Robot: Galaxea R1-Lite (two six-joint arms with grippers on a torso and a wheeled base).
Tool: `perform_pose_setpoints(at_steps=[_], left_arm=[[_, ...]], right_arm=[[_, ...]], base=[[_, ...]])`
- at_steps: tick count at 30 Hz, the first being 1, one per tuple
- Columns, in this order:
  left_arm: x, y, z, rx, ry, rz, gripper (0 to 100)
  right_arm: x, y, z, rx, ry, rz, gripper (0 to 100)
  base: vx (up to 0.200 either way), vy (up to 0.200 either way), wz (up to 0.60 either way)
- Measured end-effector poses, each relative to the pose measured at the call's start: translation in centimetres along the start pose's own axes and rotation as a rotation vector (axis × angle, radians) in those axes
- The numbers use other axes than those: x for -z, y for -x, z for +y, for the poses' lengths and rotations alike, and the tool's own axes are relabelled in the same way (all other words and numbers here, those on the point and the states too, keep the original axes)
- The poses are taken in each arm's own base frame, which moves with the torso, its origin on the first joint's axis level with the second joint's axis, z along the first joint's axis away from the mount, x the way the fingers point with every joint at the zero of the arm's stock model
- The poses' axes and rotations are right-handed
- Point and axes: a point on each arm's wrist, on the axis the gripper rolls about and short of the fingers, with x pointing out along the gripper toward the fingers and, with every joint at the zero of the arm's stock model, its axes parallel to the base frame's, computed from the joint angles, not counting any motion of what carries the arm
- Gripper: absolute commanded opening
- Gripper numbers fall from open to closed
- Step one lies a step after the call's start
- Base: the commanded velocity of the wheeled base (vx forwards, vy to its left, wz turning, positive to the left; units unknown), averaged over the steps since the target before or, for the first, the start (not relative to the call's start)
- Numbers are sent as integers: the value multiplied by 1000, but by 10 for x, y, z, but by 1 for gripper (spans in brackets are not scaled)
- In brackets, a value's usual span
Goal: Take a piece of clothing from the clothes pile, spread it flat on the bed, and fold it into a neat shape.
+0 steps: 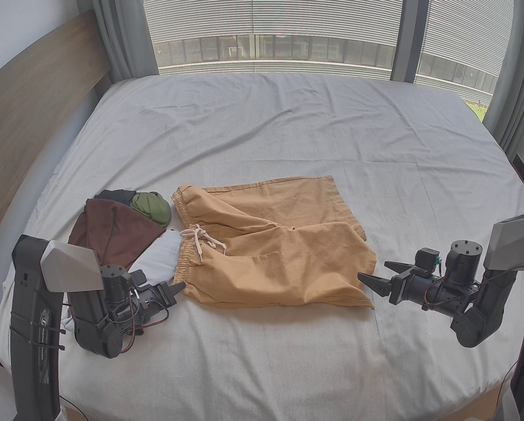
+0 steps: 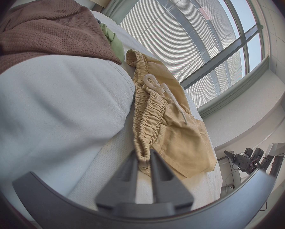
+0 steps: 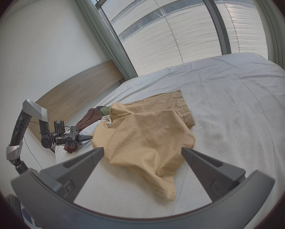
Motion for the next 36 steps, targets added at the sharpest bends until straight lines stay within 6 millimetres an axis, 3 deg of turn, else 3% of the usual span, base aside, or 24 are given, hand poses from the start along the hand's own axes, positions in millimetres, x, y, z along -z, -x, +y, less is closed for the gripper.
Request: perform_pose_setpoints(at_steps=[8, 21, 28, 36], left_arm=[[-2, 5, -1, -6, 0, -3, 0], [-2, 63, -21, -62, 36, 53, 0], [-6, 71, -19, -78, 10, 39, 0], [-7, 76, -14, -100, 2, 36, 0]], right_arm=[[5, 0, -1, 4, -5, 18, 100], [41, 7, -5, 31, -76, 160, 100], [58, 5, -13, 52, -127, 210, 100], [63, -2, -18, 61, -224, 209, 100]], base=[[0, 0, 0], [0, 0, 0], [0, 0, 0], [0, 0, 0]])
